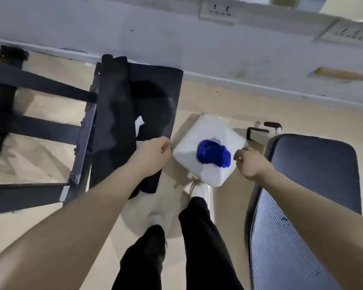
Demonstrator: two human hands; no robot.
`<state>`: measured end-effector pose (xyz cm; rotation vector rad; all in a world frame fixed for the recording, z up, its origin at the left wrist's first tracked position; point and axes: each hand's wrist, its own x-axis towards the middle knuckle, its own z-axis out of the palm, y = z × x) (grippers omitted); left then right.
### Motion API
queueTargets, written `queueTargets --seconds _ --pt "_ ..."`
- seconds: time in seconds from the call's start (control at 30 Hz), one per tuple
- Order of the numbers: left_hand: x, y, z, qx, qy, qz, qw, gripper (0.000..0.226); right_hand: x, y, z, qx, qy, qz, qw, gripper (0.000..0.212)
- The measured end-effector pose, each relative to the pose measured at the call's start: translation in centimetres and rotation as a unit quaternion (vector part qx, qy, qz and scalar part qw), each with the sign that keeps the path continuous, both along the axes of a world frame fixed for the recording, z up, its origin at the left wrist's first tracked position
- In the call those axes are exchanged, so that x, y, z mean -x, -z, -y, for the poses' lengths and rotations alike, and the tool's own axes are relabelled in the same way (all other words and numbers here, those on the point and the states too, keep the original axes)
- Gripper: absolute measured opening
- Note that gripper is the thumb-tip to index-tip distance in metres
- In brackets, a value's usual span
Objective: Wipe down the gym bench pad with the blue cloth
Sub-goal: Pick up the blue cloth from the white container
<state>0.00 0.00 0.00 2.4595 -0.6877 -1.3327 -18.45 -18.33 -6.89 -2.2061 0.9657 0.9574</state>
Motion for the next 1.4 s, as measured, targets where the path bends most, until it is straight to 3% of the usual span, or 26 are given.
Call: queueTargets --seconds 0.1,0.2,0.3,0.4,0.53,0.57,0.63,0.7,0.8,0.93,1.0,1.1,1.2,1.27,1.3,1.4 --pt "0.1 7.0 1.9 -0.013 -0.009 -0.016 1.0 0.034 0.2 6.6 0.4 -0.013 0.053 -0.007 0.998 0.036" --pt "0.9 13.4 2.6 -0.033 0.032 -0.051 0.998 0.037 0.3 12.5 -0.2 -0.032 0.04 -0.008 0.999 0.049" --pt "1.6 18.1 3.3 -0.047 0.08 -0.062 0.994 0.037 0.0 17.1 -0.1 -0.001 0.032 0.054 0.998 0.051" --pt "2.3 21.4 3.8 -0.052 0.091 -0.062 0.993 0.036 -1.0 20.4 -0.2 0.052 0.093 0.101 0.989 0.045" --pt "3.1 23.7 4.3 -0.051 0.092 -0.072 0.992 0.036 -1.0 22.8 -1.2 0.034 0.12 0.029 0.992 0.048" --pt "3.2 23.7 4.5 -0.05 0.089 -0.075 0.992 0.038 -0.9 22.7 -1.6 0.009 0.134 0.019 0.991 0.038" --pt "3.4 22.9 4.9 -0.051 0.084 -0.083 0.992 0.041 -0.7 21.0 -2.1 -0.06 0.203 0.022 0.977 0.007" --pt "3.5 21.2 5.5 -0.052 0.082 -0.094 0.991 0.042 -0.4 18.4 -2.3 -0.124 0.28 0.064 0.95 0.01" --pt "3.6 17.3 6.7 -0.017 0.068 -0.154 0.986 0.058 0.0 13.1 -2.4 -0.177 0.303 0.132 0.927 0.019" --pt "3.6 11.2 8.4 0.062 0.125 -0.239 0.961 0.083 0.1 5.1 -1.5 -0.341 0.386 0.175 0.839 0.018" --pt "3.1 8.3 9.1 0.079 0.137 -0.27 0.95 0.066 0.6 1.4 -0.7 -0.371 0.393 0.191 0.819 0.022" --pt "2.3 4.2 10.0 0.1 0.13 -0.268 0.949 0.024 1.8 -3.5 0.5 -0.41 0.428 0.213 0.777 0.008" --pt "2.4 1.0 11.0 0.102 0.161 -0.257 0.947 0.003 3.3 -6.9 2.0 -0.367 0.418 0.217 0.802 0.01" --pt "2.8 -0.3 11.9 0.088 0.202 -0.261 0.94 0.012 4.6 -8.3 3.0 -0.331 0.407 0.215 0.824 0.004" --pt "3.0 -0.7 12.3 0.078 0.229 -0.26 0.935 0.017 5.3 -8.7 3.5 -0.317 0.411 0.216 0.827 0.014" --pt "3.7 -0.6 13.4 0.043 0.278 -0.258 0.924 0.016 7.9 -9.1 4.9 -0.32 0.456 0.24 0.795 0.022"
